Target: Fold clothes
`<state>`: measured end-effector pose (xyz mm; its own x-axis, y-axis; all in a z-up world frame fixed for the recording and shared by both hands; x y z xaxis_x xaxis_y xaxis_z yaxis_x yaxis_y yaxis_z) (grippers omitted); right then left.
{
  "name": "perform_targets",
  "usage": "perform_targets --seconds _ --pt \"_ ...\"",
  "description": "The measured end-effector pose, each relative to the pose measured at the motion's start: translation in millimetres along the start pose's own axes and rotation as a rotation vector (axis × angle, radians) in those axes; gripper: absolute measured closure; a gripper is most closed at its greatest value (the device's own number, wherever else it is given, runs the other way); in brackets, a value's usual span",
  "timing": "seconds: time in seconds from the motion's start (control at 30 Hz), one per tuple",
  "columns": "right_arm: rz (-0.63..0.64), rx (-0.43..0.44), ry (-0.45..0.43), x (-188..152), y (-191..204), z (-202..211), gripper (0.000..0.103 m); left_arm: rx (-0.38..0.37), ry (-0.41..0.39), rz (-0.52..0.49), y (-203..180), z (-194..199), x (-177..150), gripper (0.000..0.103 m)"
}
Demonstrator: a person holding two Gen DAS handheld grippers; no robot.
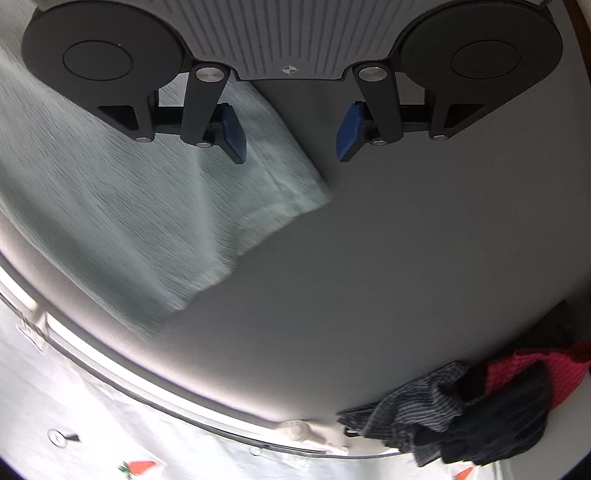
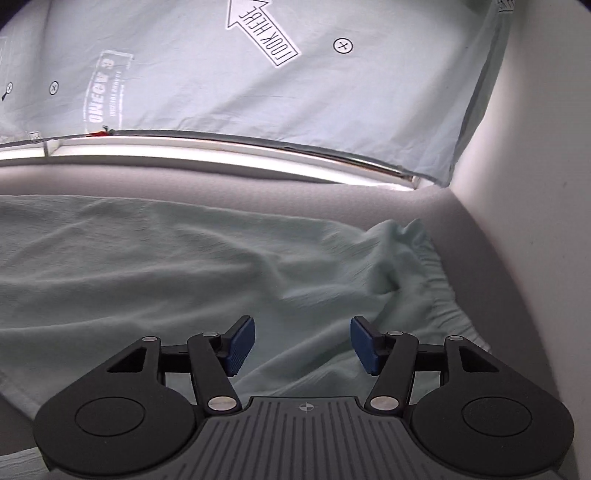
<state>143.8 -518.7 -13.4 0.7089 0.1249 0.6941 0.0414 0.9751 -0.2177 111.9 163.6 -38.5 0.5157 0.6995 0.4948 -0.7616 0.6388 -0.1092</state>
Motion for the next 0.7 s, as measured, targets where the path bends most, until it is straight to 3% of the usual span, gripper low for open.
perform_targets --seconds 0.03,0.1,0.17,0.2,0.23,0.3,0.47,0.57,0.7 --pt "-0.030 0.005 0.018 -6 14 11 0.041 -0.011 0.009 0.009 8 -5 3 0.026" --pt "-0.084 0.001 0.048 -16 41 32 0.041 -0.073 -0.004 0.001 9 -8 9 0.014" --pt "-0.127 -0.011 0.070 -24 63 52 0.041 -0.110 -0.007 -0.028 3 -11 12 0.022" --pt "-0.139 -0.023 0.075 -26 74 62 0.041 -0.106 -0.028 -0.055 -1 -13 13 0.064" --pt "-0.154 -0.034 0.082 -28 88 73 0.041 -0.102 -0.050 -0.081 -4 -15 15 0.087" --pt "-0.182 -0.046 0.094 -29 109 86 0.041 -0.119 -0.063 -0.097 -6 -12 18 0.098" --pt "-0.203 -0.072 0.090 -24 151 112 0.041 -0.154 -0.084 -0.072 6 -1 35 0.099" --pt "-0.210 -0.086 0.079 -21 161 126 0.041 -0.163 -0.118 -0.151 11 1 49 0.099" --pt "-0.228 -0.105 0.075 -22 161 139 0.041 -0.169 -0.086 -0.201 5 -13 56 0.099"
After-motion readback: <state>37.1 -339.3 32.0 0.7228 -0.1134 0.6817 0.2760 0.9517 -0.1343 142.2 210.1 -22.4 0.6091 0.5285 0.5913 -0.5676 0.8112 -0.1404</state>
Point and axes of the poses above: each gripper's, at about its wrist camera, not at the fingertips, and z roughly against the way its jaws point, y to its left, x to its top, the point moved 9 cm from there along -z, roughly the way its jaws point, and after that the axes turned 6 degrees about z, right-handed, at the moved point
